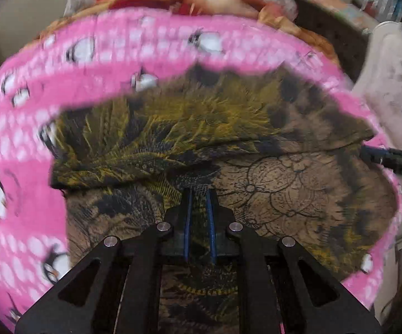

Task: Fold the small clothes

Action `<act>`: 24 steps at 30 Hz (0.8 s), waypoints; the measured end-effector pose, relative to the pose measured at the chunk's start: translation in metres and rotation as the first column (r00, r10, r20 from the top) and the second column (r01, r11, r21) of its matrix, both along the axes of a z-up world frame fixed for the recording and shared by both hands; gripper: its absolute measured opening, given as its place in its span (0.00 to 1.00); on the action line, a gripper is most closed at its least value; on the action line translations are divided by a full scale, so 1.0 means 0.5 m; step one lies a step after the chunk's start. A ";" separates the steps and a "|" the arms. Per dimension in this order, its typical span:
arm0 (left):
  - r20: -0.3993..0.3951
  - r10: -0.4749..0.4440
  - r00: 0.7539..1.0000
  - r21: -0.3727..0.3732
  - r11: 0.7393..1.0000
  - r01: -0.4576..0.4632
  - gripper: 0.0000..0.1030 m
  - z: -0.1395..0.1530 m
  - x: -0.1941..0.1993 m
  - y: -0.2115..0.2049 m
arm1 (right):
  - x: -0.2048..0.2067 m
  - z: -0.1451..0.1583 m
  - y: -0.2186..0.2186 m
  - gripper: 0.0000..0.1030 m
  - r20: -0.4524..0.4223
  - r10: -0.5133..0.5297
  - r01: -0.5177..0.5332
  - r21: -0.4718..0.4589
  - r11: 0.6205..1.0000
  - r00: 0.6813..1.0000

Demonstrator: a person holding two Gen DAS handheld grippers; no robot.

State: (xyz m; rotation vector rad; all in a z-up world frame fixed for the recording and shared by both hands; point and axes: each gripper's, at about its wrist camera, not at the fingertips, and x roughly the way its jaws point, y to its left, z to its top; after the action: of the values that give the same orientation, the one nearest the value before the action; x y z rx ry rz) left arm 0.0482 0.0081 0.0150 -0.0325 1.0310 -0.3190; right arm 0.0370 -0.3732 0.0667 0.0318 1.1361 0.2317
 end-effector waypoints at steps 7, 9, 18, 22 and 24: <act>-0.036 0.083 0.996 -0.019 0.996 -0.083 0.10 0.027 0.123 0.037 | 0.078 -0.011 0.016 0.66 -0.006 -0.057 0.056 -0.088 0.995 0.998; 0.003 0.163 0.987 -0.008 0.987 -0.163 0.10 0.058 0.194 0.066 | 0.131 0.029 0.004 0.61 0.096 -0.096 0.100 -0.041 0.994 0.991; 0.116 0.347 0.931 -0.109 0.936 -0.336 0.10 0.144 0.222 0.135 | 0.139 0.136 -0.075 0.61 0.293 -0.237 0.229 0.062 0.971 0.926; 0.075 0.297 0.952 -0.099 0.952 -0.290 0.10 0.077 0.240 0.069 | 0.141 0.109 -0.027 0.61 0.297 -0.261 0.261 0.039 0.965 0.919; 0.041 0.322 0.946 -0.073 0.945 -0.318 0.10 0.028 0.256 0.058 | 0.153 0.075 -0.001 0.61 0.294 -0.262 0.285 -0.037 0.958 0.919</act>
State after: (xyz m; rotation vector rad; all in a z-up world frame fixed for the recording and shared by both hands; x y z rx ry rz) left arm 0.1760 0.0371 0.0292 -0.2481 0.9449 -0.0562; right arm 0.1136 -0.3737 0.1044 0.0843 0.8376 -0.0593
